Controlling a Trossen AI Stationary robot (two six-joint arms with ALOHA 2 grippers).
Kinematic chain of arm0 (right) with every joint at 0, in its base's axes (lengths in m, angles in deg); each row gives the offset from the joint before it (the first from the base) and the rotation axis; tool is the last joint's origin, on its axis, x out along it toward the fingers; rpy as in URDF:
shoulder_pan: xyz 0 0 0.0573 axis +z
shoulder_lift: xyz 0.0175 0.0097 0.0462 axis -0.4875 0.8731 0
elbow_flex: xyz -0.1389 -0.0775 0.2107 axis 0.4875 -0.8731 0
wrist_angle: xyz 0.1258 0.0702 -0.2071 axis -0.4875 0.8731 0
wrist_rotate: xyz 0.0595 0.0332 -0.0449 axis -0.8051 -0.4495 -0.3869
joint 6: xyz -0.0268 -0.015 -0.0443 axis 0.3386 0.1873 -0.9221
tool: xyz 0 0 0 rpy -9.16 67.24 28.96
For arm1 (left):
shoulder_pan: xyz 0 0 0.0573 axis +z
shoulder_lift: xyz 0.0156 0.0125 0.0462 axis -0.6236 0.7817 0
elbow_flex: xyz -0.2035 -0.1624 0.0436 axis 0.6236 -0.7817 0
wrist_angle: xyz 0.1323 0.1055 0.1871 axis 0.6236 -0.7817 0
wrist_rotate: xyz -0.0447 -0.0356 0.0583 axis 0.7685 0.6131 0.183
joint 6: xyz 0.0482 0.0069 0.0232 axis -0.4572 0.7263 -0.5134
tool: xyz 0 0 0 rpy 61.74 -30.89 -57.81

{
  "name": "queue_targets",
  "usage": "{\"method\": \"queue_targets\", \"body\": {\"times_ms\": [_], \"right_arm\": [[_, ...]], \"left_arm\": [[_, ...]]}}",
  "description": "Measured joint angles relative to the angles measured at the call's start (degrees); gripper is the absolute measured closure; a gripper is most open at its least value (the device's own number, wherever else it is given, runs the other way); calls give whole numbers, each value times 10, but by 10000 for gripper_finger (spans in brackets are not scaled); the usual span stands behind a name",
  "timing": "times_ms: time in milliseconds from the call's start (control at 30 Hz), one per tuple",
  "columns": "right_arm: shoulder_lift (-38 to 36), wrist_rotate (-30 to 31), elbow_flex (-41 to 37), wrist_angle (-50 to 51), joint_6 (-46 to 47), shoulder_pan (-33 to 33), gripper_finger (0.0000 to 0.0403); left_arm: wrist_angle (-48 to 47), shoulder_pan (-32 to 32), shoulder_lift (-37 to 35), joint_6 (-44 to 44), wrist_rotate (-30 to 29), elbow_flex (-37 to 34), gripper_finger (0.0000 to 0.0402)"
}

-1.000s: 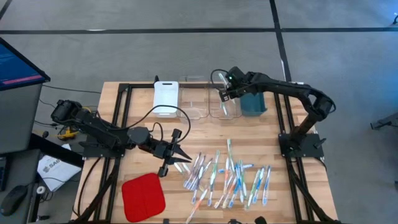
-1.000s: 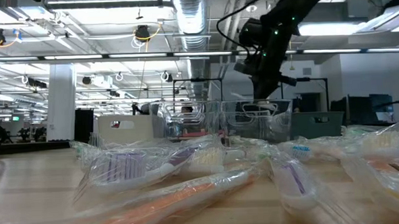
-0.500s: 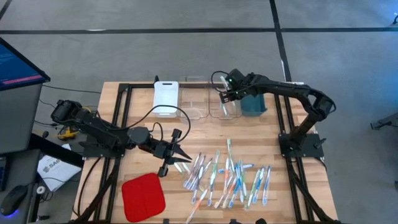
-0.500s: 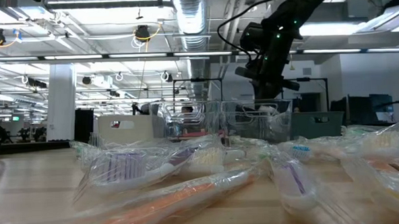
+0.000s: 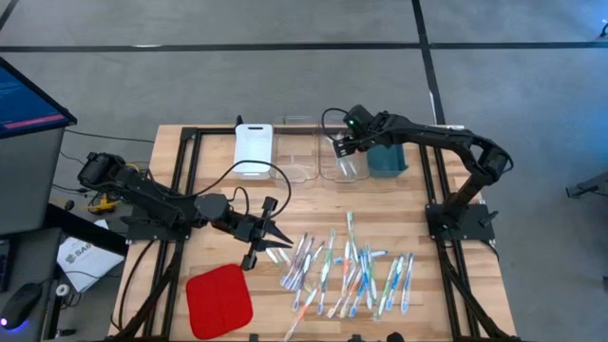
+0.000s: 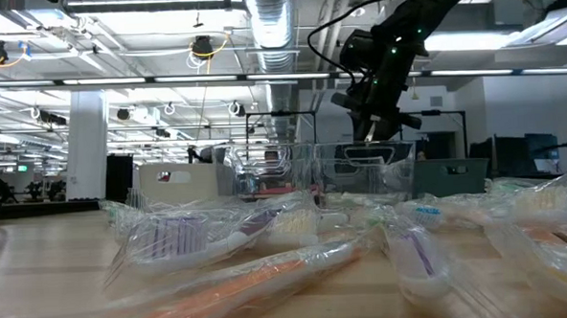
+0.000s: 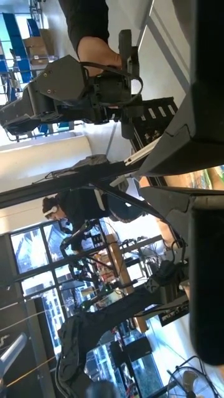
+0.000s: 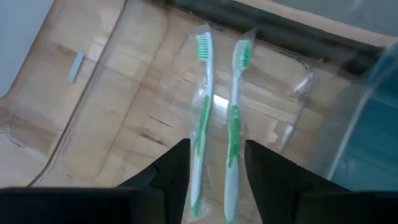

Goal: Pick & Place Toothbrushes
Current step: Put the blue toothbrush into the blue bin

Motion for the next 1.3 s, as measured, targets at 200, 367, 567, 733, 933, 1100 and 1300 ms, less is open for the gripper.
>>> {"method": "queue_targets", "body": {"times_ms": [200,367,567,733,933,1100,1300], "right_arm": [[-15,0,0,-36,-40,20,236],[-64,0,1,-58,-98,65,239],[-152,12,1,-47,-88,174,245],[-192,157,1,-50,-75,337,245],[-174,305,1,-63,-79,509,244],[-182,319,14,-75,-104,554,247],[-203,317,14,7,-35,561,248]], "left_arm": [[0,0,0,0,0,0,369],[-2,0,0,0,0,0,369],[-4,0,0,0,0,0,369],[-7,8,6,2,-1,0,369],[-5,22,38,2,-5,0,369],[20,45,89,25,-5,0,369],[91,55,154,96,-5,6,369]]}}
